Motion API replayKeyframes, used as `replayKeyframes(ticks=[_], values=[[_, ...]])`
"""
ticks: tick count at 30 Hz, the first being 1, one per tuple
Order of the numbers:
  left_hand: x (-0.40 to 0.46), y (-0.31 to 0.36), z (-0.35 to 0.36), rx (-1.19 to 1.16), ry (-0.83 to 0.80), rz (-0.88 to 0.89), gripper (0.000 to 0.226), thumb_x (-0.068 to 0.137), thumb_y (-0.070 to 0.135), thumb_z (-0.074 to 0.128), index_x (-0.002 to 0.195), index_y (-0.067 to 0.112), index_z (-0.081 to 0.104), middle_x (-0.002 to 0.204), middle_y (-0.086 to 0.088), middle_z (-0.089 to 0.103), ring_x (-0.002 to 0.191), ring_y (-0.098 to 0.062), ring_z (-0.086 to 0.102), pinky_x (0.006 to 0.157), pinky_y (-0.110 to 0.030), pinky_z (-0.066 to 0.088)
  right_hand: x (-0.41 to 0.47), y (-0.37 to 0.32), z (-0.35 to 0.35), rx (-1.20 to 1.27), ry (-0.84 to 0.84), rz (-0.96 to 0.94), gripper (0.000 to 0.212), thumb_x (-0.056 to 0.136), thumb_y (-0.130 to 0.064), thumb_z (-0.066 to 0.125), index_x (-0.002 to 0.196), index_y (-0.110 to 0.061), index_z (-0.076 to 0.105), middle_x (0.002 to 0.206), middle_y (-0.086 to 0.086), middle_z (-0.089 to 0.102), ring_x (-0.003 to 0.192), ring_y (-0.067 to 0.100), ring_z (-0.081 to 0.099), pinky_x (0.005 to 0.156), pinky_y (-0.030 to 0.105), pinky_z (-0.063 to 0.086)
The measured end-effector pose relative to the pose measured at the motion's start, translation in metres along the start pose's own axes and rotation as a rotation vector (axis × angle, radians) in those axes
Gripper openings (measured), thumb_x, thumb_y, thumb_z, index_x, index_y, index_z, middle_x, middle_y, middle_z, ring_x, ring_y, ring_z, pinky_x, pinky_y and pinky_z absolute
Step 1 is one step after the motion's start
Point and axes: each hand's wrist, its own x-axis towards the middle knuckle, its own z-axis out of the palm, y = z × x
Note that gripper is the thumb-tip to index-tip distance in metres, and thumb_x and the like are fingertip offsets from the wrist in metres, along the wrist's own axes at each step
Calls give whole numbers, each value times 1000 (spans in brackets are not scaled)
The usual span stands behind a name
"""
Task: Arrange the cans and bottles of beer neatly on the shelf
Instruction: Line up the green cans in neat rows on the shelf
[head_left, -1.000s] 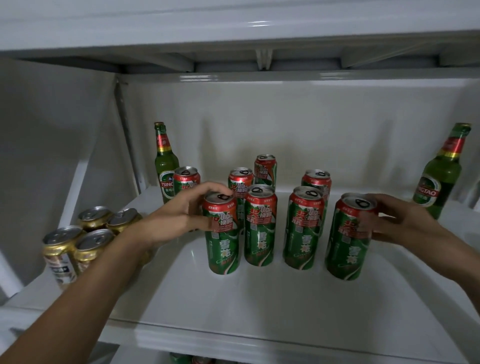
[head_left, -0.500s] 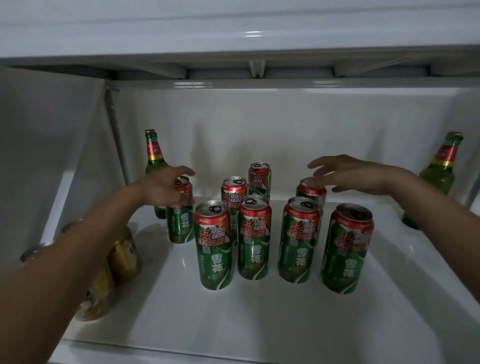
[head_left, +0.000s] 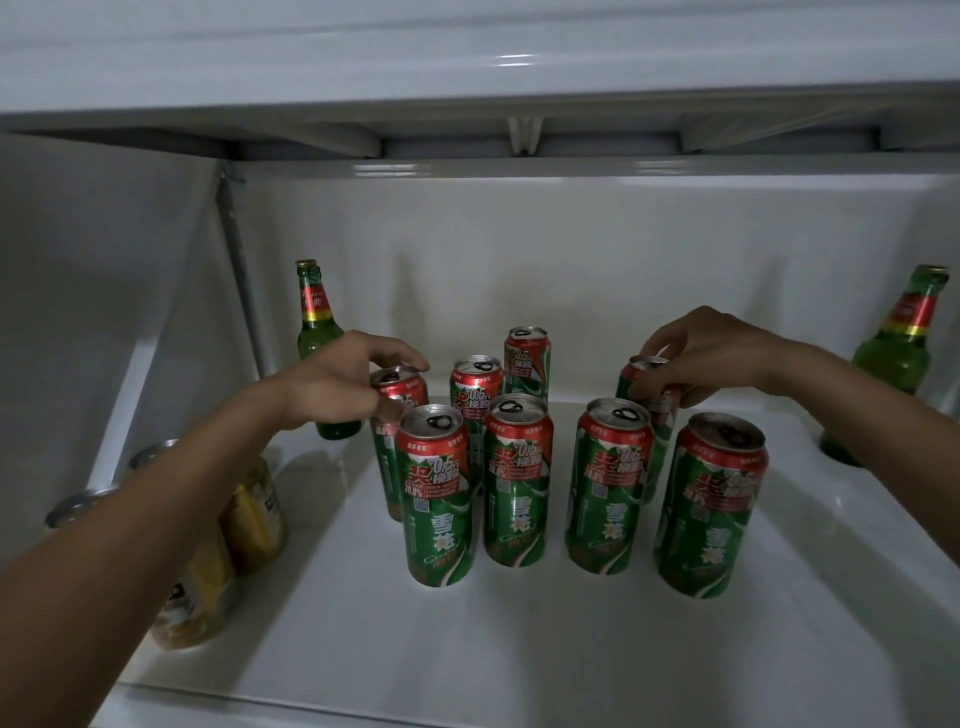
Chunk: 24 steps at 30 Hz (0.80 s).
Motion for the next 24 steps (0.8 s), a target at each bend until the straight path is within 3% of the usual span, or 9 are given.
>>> replayKeyframes(ticks=[3,7,12,15,17,19,24], values=[[3,7,7,3,-28,47,49,84,17,83,127,33,66,119,16,63,107,-1,61,91,-22,49,-5,-5,-3,-33,-4,-10,41,64,-34,94,99,-23,76,96,4,77,79,20,78,75,39,65],[3,9,8,-4,-40,83,46,83,15,84,121,35,69,118,19,66,108,2,63,93,-21,51,-9,-3,0,-79,-65,-18,37,70,-31,90,102,-21,74,98,4,78,83,21,77,77,39,65],[1,8,0,-31,-167,63,47,87,17,80,125,39,63,124,17,64,113,-2,62,94,-25,53,-8,0,-3,-90,-177,-1,40,76,-32,87,110,-21,69,107,5,75,88,21,76,82,40,64],[2,13,-10,-26,-295,38,47,90,19,76,128,42,61,126,18,65,114,-5,64,95,-31,54,-5,-7,-10,-158,-278,51,53,75,-57,80,115,-26,64,111,1,75,94,18,76,84,36,63],[4,16,-18,21,-412,13,52,92,16,73,133,45,57,132,19,62,119,-5,62,99,-33,51,-1,-19,-15,-268,-343,94,67,73,-76,65,118,-27,62,116,-2,71,106,19,71,94,41,59],[9,21,-28,42,-486,5,57,92,12,70,135,46,55,140,18,57,129,-7,56,104,-35,48,6,-37,-18,-355,-364,99,77,72,-83,51,123,-26,61,122,-6,64,116,21,64,100,45,55],[38,52,-37,52,-320,97,48,87,28,68,128,52,58,139,21,58,129,-2,55,109,-38,46,55,-82,0,-427,-223,-142,62,85,-66,65,130,-24,57,133,0,58,113,19,59,92,34,54]])
